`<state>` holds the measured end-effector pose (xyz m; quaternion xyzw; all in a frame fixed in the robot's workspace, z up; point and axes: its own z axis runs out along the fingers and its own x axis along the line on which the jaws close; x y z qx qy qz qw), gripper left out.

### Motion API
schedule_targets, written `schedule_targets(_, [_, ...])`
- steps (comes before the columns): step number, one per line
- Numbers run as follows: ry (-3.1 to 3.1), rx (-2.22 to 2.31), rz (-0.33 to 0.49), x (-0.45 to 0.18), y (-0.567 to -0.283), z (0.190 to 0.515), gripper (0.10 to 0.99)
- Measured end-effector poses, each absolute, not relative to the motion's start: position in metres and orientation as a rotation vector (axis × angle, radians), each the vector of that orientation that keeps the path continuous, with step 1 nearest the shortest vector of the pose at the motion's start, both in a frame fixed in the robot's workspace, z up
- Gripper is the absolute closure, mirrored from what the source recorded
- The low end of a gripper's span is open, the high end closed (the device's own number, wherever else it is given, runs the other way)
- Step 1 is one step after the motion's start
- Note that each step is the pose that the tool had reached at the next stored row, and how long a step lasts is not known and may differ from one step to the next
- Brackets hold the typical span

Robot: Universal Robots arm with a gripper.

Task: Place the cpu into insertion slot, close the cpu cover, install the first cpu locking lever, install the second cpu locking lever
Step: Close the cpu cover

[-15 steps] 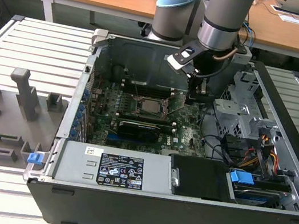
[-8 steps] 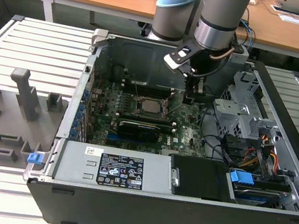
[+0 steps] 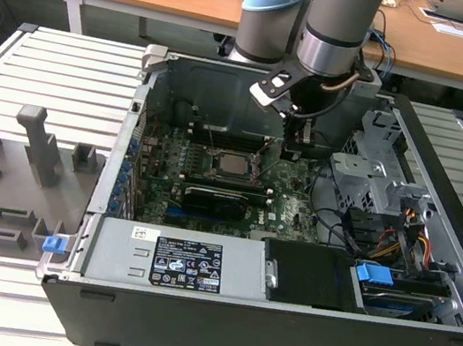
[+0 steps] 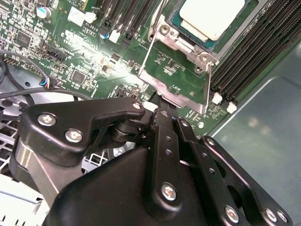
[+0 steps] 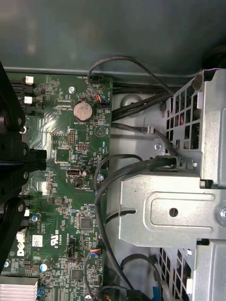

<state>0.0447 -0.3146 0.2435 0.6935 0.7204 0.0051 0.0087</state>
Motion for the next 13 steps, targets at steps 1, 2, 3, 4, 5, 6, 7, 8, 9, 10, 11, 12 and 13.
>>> schedule_targets(1, [2.251,2.167,0.016,0.0445,-0.3146,0.2435,0.98])
schedule_targets(2, [2.251,2.167,0.016,0.044,-0.3146,0.2435,0.98])
schedule_targets(3, [2.251,2.167,0.016,0.0437,-0.3146,0.2435,0.98])
schedule_targets(4, [2.251,2.167,0.016,0.0435,-0.3146,0.2435,0.98])
schedule_targets(5, [2.251,2.167,0.016,0.0432,-0.3146,0.2435,0.98])
schedule_targets(6, [2.251,2.167,0.016,0.0429,-0.3146,0.2435,0.98])
schedule_targets(7, [2.251,2.167,0.016,0.0423,-0.3146,0.2435,0.98])
schedule_targets(8, [2.251,2.167,0.016,0.0419,-0.3146,0.2435,0.98])
schedule_targets(9, [2.251,2.167,0.016,0.0411,-0.3146,0.2435,0.98])
schedule_targets(10, [2.251,2.167,0.016,0.0405,-0.3146,0.2435,0.98])
schedule_targets(11, [2.251,2.167,0.016,0.0398,-0.3146,0.2435,0.98])
schedule_targets(12, [2.251,2.167,0.016,0.0387,-0.3146,0.2435,0.98])
schedule_targets(13, [2.251,2.167,0.016,0.0376,-0.3146,0.2435,0.98])
